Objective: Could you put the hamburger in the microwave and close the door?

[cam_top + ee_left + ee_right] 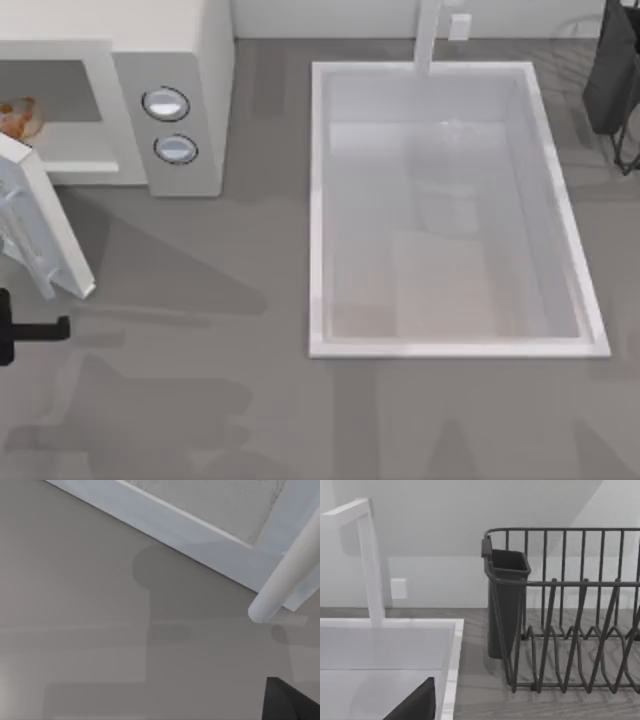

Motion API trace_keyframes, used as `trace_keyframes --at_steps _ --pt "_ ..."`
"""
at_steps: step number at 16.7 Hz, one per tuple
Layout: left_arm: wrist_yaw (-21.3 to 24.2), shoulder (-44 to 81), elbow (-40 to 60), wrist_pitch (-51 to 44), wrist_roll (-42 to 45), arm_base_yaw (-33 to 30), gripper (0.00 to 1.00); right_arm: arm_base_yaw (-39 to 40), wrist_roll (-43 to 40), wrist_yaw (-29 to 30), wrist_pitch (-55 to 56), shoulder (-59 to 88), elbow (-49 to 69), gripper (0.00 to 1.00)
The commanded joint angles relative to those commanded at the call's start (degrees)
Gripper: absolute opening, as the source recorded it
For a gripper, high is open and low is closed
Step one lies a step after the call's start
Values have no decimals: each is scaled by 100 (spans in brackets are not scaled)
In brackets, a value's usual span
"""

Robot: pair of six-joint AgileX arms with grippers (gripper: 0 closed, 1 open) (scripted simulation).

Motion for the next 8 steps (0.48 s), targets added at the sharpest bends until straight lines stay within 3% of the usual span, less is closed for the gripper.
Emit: trace_keyframes --at_steps 8 --pt "-63 1590 905 609 -57 -57 0 0 0 0 0 0 0 100"
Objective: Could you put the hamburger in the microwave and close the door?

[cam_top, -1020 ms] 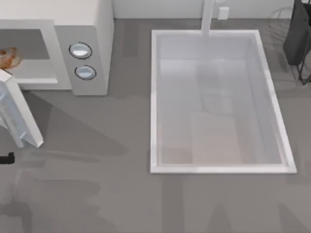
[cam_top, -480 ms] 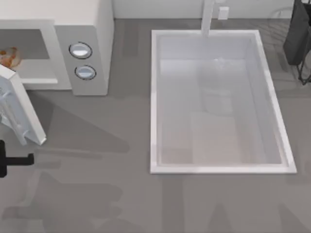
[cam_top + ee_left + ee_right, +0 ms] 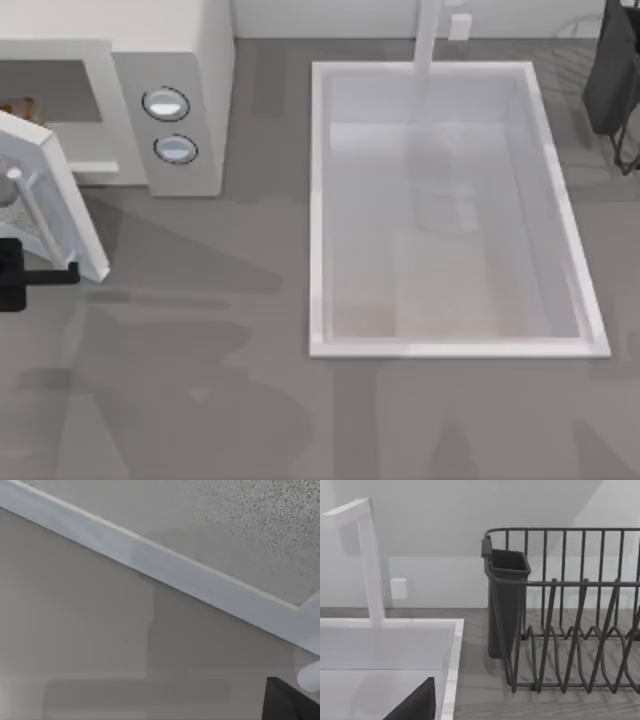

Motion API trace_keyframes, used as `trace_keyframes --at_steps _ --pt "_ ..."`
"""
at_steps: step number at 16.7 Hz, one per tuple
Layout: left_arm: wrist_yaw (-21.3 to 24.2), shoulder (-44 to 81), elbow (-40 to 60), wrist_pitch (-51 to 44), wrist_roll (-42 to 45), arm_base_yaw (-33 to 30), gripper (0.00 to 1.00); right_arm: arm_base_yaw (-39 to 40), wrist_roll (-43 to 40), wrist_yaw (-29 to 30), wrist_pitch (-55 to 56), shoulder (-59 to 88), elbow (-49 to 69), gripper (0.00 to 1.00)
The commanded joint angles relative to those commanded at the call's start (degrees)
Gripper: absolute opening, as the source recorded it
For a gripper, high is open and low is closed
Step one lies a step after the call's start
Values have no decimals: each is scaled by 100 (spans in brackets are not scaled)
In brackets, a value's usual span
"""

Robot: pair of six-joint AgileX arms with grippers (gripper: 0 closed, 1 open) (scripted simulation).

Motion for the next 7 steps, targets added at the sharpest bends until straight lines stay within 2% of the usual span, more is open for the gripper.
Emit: trace_keyframes --at_steps 4,7 --pt "-25 1033 605 438 -18 -82 0 0 0 0 0 0 0 100" --pt "-33 1336 818 598 -23 -112 0 0 0 0 0 0 0 100"
